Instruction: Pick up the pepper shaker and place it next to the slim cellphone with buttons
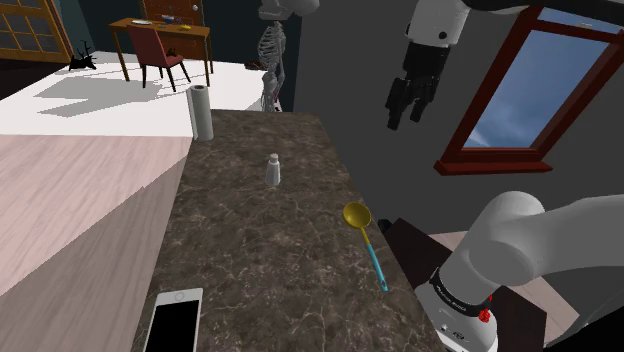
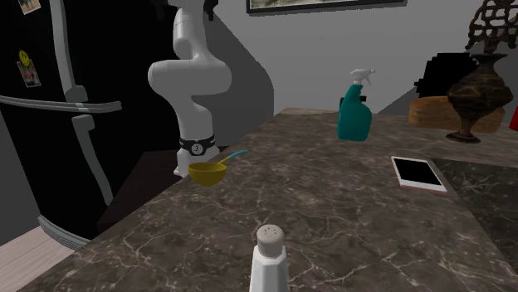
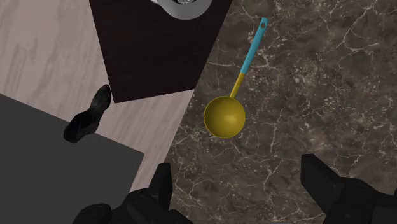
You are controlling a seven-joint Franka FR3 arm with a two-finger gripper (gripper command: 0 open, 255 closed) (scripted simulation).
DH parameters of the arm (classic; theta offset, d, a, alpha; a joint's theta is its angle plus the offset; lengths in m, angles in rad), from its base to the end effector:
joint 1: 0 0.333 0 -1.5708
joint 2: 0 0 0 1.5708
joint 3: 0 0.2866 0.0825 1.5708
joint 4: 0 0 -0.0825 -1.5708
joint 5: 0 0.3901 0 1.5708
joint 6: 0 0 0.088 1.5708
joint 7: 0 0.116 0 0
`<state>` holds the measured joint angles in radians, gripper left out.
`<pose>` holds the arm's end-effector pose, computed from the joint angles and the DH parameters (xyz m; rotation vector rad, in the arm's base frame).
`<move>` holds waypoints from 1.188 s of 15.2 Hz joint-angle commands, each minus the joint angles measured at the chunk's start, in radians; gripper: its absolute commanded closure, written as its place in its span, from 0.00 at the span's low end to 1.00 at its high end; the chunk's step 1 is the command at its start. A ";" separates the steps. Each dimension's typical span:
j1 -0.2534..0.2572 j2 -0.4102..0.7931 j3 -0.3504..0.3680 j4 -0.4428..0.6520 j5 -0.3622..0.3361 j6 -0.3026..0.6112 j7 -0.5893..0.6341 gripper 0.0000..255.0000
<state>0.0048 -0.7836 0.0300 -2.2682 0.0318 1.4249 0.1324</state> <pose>0.3183 0.0178 0.5888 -3.1303 0.1618 0.0950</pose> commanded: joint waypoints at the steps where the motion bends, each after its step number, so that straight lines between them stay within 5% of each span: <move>1: 0.000 0.000 0.000 0.000 0.000 0.000 0.000 0.00; 18: 0.029 0.526 0.016 0.077 0.044 0.475 -0.049 0.00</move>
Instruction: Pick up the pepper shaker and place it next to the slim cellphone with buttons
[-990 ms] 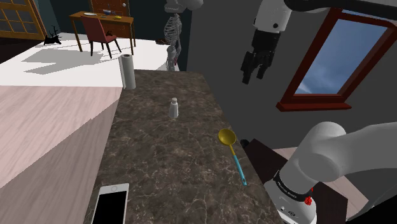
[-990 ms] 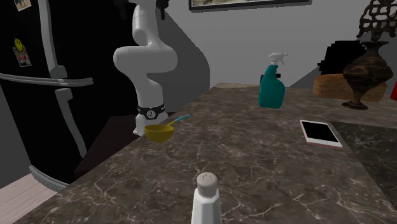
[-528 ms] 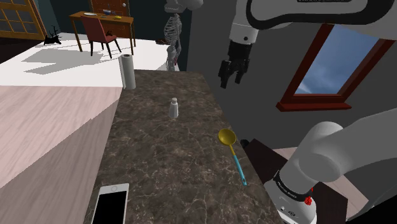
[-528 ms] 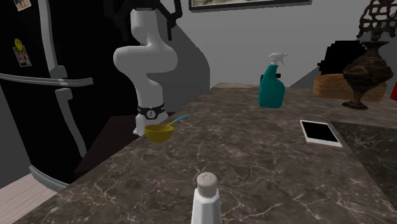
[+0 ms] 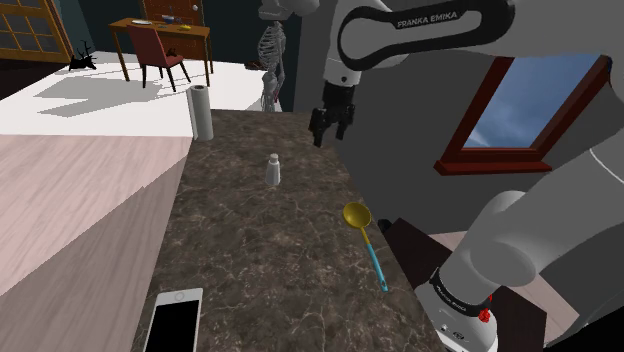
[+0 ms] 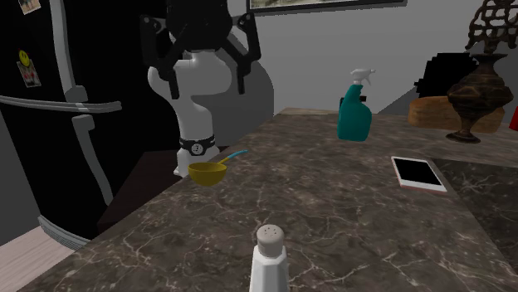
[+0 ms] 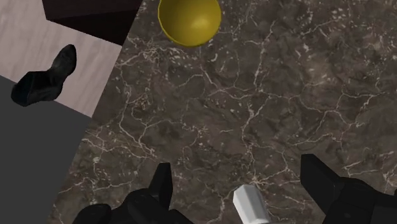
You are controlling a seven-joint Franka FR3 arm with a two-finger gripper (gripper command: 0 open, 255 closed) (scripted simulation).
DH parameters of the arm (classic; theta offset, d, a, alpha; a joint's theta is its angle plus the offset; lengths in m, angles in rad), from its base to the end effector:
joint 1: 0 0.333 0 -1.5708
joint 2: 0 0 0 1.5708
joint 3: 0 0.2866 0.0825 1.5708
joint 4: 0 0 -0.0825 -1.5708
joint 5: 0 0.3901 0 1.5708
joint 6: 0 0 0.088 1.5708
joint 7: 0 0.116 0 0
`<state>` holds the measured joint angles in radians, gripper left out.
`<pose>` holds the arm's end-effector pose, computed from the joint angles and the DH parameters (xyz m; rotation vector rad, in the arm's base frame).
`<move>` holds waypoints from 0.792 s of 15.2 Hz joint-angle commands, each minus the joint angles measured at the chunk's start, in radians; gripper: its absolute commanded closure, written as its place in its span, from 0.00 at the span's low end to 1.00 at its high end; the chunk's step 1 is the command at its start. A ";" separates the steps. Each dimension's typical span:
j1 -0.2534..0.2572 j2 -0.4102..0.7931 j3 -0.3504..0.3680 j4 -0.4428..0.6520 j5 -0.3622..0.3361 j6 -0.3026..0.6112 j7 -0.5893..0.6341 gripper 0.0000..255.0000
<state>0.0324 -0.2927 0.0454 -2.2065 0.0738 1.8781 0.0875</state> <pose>0.4734 0.0438 0.4586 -3.0867 0.0547 0.0623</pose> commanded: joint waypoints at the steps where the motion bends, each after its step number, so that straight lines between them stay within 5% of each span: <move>1: 0.003 0.070 0.002 0.032 0.005 0.042 -0.008 0.00; 12: 0.021 0.476 0.019 0.307 0.021 0.191 -0.036 0.00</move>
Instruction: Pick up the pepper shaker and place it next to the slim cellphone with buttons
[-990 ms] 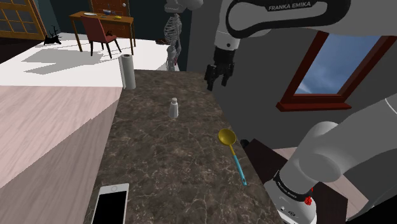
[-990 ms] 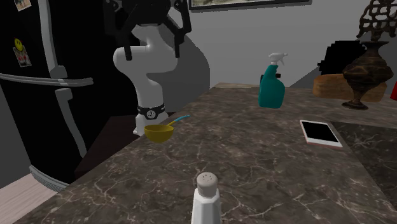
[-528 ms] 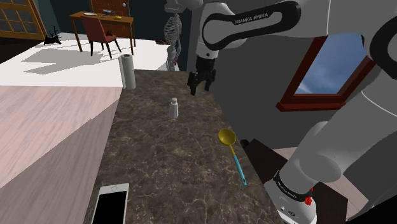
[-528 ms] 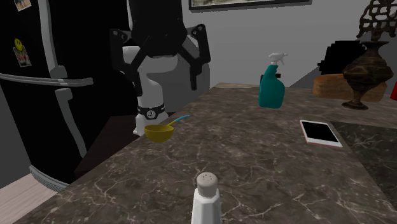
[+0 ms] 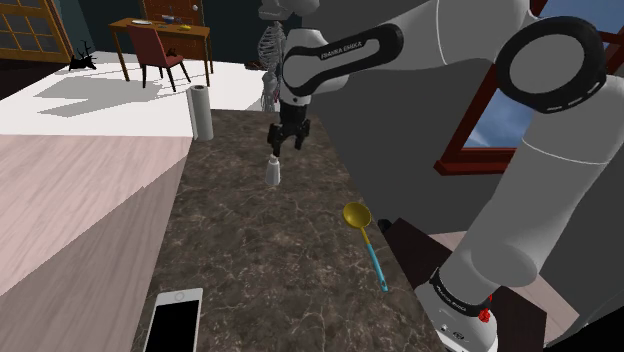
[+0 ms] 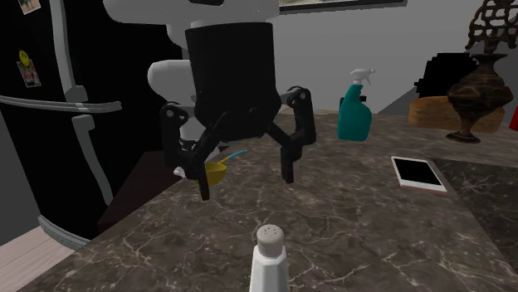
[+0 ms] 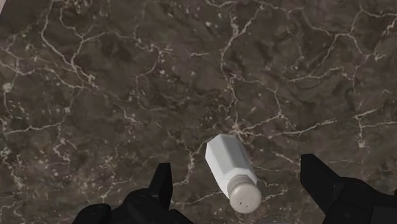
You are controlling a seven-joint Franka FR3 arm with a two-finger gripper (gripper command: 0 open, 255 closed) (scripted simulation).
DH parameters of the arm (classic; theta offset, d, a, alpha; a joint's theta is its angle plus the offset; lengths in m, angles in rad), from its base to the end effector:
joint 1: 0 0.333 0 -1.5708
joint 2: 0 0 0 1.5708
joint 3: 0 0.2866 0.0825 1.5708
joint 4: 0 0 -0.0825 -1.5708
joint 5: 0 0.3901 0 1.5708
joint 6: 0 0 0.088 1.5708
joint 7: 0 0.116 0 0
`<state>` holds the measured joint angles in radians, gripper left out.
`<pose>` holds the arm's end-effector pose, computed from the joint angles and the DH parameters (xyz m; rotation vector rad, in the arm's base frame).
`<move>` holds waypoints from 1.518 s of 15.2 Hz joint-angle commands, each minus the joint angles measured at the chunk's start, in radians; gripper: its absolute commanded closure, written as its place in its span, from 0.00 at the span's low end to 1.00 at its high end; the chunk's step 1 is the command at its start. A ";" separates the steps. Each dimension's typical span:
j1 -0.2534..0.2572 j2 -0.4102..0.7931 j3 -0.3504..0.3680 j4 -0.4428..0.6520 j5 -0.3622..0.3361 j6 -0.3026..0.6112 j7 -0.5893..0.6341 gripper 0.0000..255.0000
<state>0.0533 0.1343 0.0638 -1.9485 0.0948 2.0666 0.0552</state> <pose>0.5823 0.0736 0.3698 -3.0514 -0.0238 0.0365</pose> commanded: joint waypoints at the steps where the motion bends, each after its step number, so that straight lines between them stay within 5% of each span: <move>1: 0.002 0.088 0.002 0.083 0.001 0.009 -0.006 0.00; 18: 0.010 0.179 0.007 0.081 0.002 0.104 -0.008 0.00; 19: 0.010 0.179 0.007 0.081 0.002 0.104 -0.008 1.00; 23: 0.010 0.179 0.007 0.081 0.002 0.104 -0.008 1.00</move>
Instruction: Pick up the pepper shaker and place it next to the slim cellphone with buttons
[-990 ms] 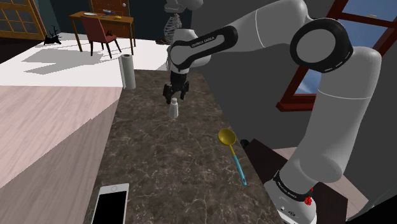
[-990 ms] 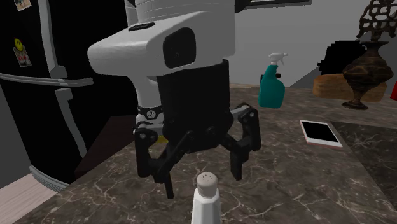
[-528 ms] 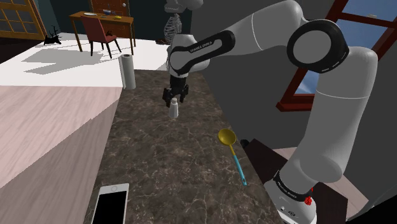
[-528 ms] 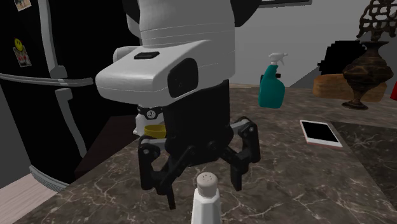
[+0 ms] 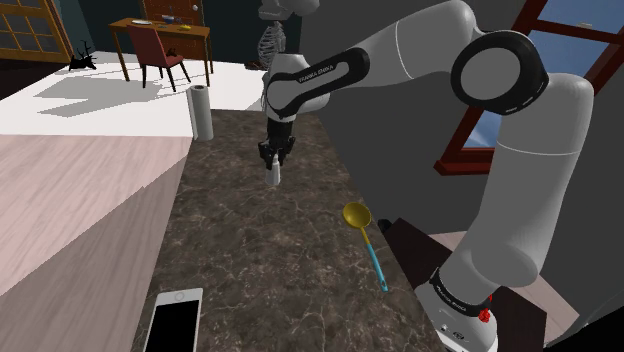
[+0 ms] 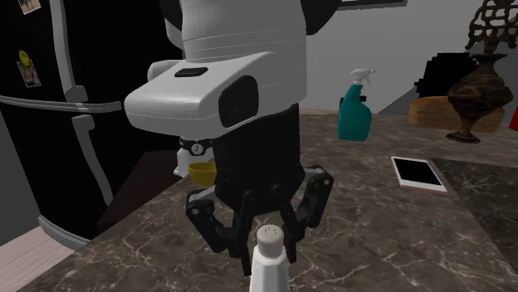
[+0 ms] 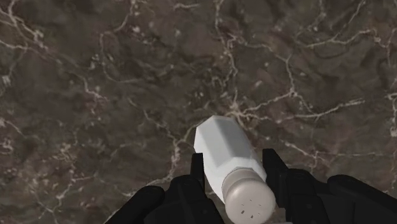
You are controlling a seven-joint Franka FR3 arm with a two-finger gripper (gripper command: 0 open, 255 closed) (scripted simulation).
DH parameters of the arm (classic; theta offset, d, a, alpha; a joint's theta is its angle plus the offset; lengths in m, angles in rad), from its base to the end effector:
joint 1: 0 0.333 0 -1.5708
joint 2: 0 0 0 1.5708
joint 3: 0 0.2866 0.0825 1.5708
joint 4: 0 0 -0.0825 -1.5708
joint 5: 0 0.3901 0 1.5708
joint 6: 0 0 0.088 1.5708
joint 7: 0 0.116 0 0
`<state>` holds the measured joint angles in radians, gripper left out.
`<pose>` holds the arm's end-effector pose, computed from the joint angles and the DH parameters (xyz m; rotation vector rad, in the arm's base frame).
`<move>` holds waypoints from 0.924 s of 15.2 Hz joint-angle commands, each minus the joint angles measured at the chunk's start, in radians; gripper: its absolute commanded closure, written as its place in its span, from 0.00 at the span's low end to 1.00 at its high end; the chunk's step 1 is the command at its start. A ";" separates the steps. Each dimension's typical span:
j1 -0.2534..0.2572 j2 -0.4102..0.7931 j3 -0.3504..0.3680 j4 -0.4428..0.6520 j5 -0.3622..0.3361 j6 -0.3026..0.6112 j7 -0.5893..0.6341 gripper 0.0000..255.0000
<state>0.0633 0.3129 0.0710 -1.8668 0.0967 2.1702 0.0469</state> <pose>0.6150 0.0860 0.3087 -3.0409 -0.0442 0.0279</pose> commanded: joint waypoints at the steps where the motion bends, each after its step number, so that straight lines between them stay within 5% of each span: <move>1: 0.000 0.000 0.000 0.000 0.000 0.000 0.000 1.00; 14: -0.001 -0.050 0.000 0.055 -0.002 -0.105 0.009 1.00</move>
<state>0.0614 0.2657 0.0705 -1.8232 0.0954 2.0793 0.0535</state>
